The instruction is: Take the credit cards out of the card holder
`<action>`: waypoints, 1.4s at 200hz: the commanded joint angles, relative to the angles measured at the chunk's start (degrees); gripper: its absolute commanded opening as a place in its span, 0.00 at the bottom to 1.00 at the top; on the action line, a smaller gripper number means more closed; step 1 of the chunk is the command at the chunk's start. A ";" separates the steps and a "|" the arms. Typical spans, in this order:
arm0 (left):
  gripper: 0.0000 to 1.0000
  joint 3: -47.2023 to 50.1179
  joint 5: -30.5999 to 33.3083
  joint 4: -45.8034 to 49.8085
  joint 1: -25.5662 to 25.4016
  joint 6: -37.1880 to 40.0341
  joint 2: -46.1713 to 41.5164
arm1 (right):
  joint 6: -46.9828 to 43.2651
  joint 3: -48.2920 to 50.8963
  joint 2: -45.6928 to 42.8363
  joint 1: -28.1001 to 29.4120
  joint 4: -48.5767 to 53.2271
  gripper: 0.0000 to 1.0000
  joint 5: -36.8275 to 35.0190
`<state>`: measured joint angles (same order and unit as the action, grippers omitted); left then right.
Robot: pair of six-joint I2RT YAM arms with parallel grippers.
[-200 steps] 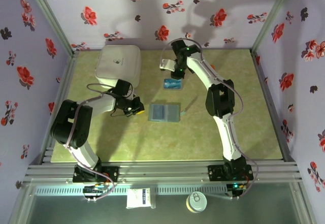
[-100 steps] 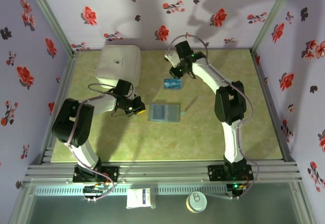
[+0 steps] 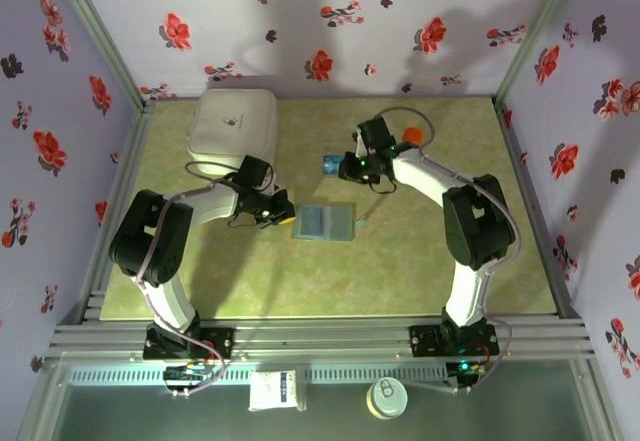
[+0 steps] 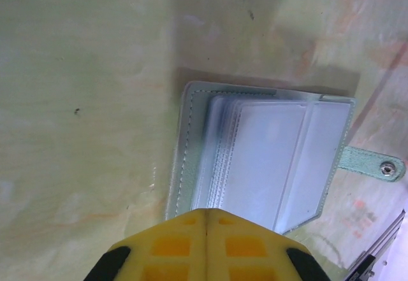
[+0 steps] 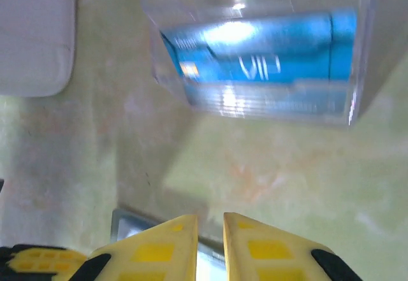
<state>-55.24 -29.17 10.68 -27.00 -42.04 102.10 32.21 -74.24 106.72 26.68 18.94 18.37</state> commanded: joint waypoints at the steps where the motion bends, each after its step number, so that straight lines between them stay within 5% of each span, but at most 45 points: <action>1: 0.00 -1.75 -0.43 0.46 -0.90 -0.23 1.22 | 7.81 3.47 -4.05 1.55 -5.48 0.22 3.68; 109: 0.00 -0.80 3.13 2.58 -1.38 0.72 1.97 | 11.73 9.32 -4.11 9.51 -6.88 0.38 5.65; 204: 0.00 -1.09 3.00 3.99 -1.38 1.33 3.10 | 15.51 12.59 -0.42 10.57 -13.69 0.25 10.06; 280: 0.00 -1.66 3.11 4.41 -1.40 1.57 3.93 | 15.61 12.25 2.50 10.67 -14.96 0.24 11.12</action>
<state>-56.12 -26.98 12.47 -28.14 -41.80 104.20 47.18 -62.13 107.35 36.82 4.84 28.16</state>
